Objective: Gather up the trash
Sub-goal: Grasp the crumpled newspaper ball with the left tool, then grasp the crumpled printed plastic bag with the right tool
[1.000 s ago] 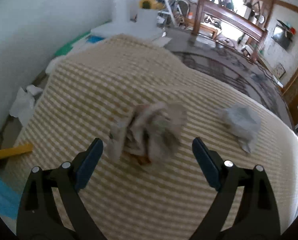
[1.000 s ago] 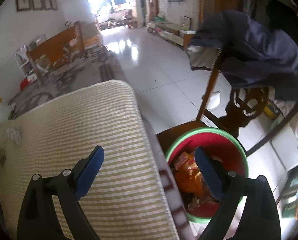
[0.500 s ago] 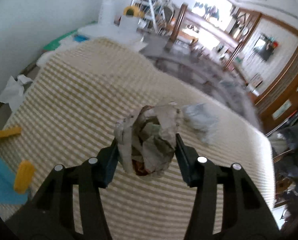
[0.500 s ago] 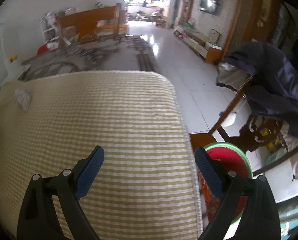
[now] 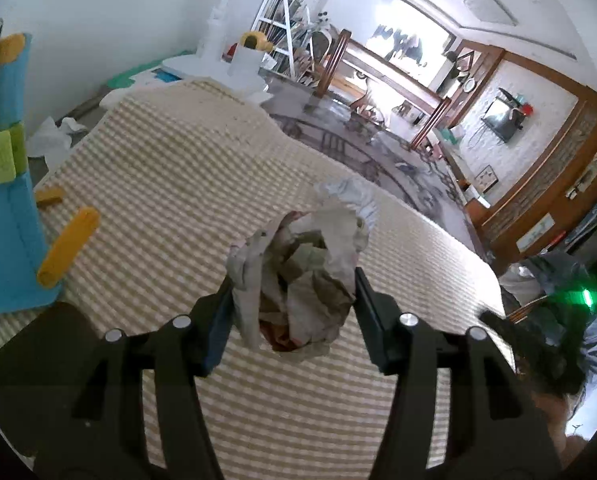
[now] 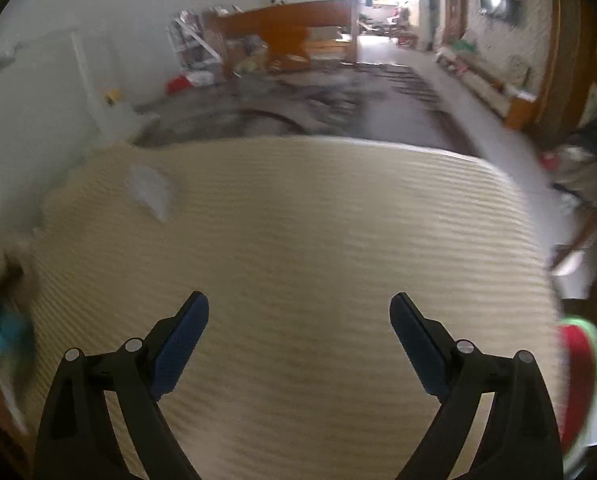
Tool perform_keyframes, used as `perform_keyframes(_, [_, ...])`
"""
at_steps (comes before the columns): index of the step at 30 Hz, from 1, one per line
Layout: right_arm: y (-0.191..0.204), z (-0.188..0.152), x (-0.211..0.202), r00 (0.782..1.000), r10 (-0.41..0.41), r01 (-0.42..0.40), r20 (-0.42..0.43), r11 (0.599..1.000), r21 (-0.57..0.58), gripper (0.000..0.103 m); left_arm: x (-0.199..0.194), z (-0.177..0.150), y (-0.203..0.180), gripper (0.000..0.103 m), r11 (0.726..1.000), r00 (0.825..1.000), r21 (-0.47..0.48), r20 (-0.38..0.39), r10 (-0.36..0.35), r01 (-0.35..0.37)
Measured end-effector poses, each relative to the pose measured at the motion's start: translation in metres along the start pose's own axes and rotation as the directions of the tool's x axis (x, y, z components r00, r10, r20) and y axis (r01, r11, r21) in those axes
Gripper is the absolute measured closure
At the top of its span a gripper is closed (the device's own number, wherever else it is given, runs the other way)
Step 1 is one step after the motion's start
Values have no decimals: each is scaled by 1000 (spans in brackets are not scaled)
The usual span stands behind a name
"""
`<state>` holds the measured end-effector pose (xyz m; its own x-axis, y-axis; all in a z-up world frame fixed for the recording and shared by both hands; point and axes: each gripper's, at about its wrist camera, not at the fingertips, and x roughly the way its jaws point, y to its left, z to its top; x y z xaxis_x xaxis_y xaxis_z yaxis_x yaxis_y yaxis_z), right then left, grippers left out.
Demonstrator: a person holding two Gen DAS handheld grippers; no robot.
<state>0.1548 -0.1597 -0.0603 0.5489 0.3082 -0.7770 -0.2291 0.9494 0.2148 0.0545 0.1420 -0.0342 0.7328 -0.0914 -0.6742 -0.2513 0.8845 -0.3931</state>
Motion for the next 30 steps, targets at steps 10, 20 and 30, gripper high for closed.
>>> perform_keyframes(10, [119,66,116,995,31,-32,-95,999,-11,12,1,7,11,50,995,998,-80,-16,-61,60])
perform_keyframes(20, [130,59,147,979,98,-100,-180,995,-2,54,9,6,10,49,993,996,-86,-35,-85,82])
perform_keyframes(30, [94,16,55,973,171,-187,-153,978,-95,56,15,2,6,49,996,996,-58,-52,-66,63])
